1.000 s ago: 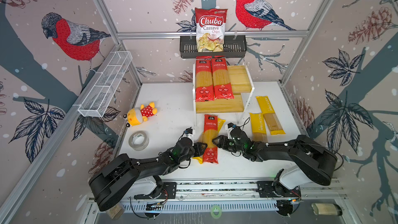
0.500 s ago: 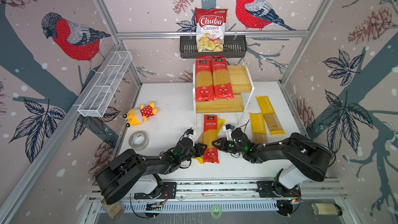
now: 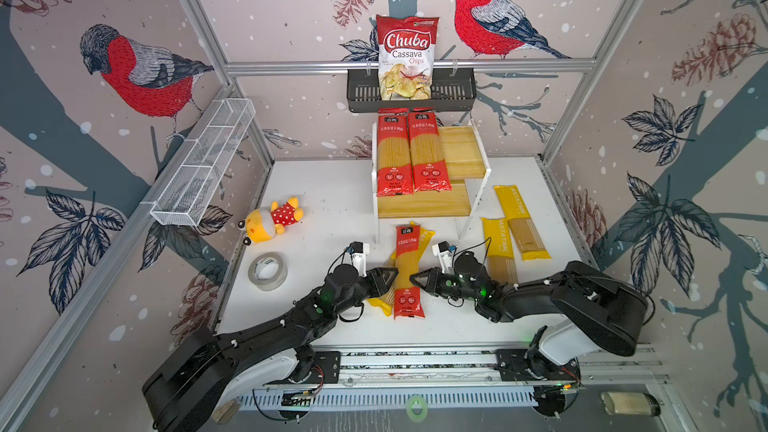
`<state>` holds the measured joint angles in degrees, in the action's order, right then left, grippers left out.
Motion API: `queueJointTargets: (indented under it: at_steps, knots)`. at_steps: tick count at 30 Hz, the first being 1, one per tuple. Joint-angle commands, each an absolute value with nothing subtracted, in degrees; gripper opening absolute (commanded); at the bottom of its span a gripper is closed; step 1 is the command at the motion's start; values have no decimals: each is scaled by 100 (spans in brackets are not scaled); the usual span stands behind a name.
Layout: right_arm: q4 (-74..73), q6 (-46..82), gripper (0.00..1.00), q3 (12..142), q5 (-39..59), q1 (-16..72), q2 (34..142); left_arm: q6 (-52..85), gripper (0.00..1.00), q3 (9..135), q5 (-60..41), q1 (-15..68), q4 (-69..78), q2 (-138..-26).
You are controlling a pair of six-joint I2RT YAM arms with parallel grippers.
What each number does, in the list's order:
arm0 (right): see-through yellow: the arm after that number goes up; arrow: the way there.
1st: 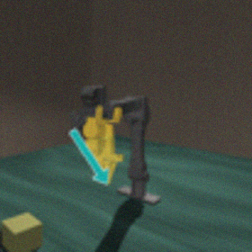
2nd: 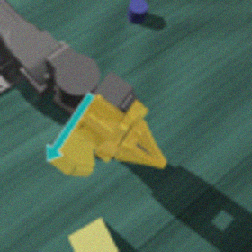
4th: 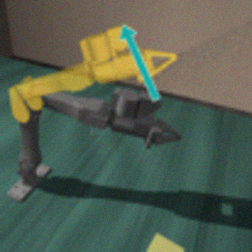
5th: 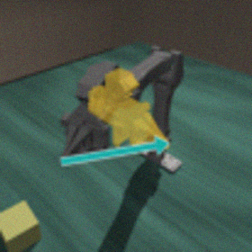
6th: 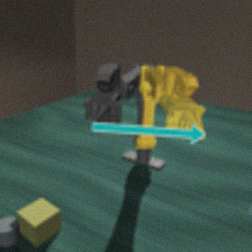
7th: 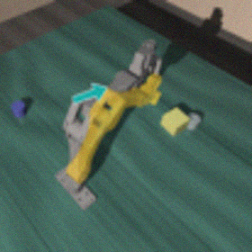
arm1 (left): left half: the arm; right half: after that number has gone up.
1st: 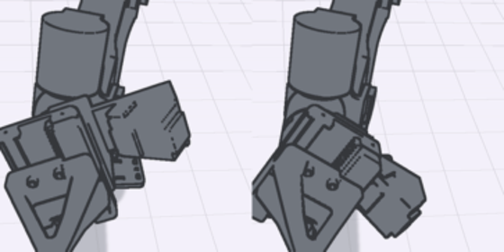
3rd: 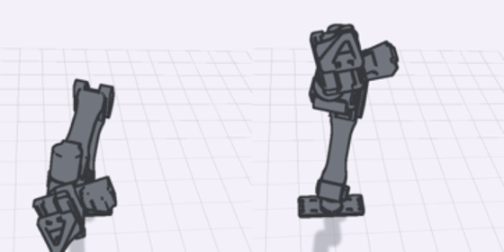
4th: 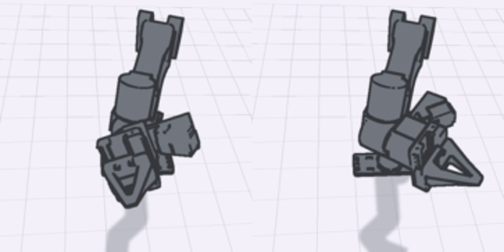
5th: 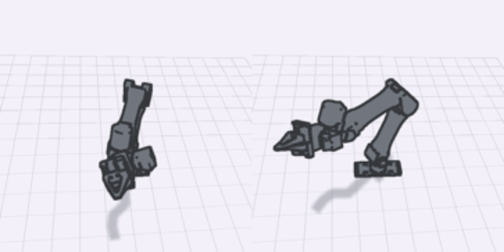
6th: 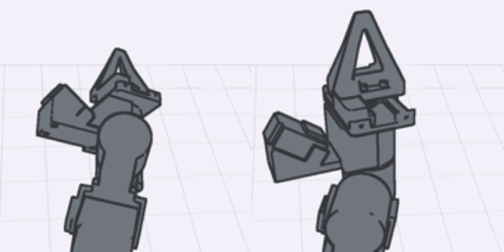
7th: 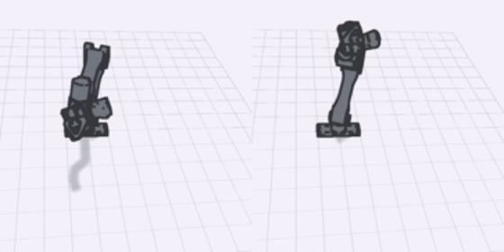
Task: Place and organize the pasta boxes and bags onto the shelf
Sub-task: 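Lift the red spaghetti bag upright with both grippers, raising it off the table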
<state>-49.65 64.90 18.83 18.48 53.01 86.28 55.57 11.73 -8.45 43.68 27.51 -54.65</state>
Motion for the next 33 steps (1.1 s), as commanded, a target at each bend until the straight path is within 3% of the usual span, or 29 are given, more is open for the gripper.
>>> queueJointTargets:
  at_steps: [1,15,23,33]
  knots:
    - [-5793,6764,0,1918,1925,5459,8420,5474,56,1273,-1038,4162,2267,-5118]
    - [-4717,6186,0,2547,2035,6263,7875,5801,81,1081,-1731,3041,1196,-3594]
    - [-4365,5669,0,3372,2482,6516,8137,6381,84,684,-1870,2746,1543,-2835]
    - [-4367,5343,0,4177,2773,6532,8138,6633,81,685,-2071,2505,2076,-2075]
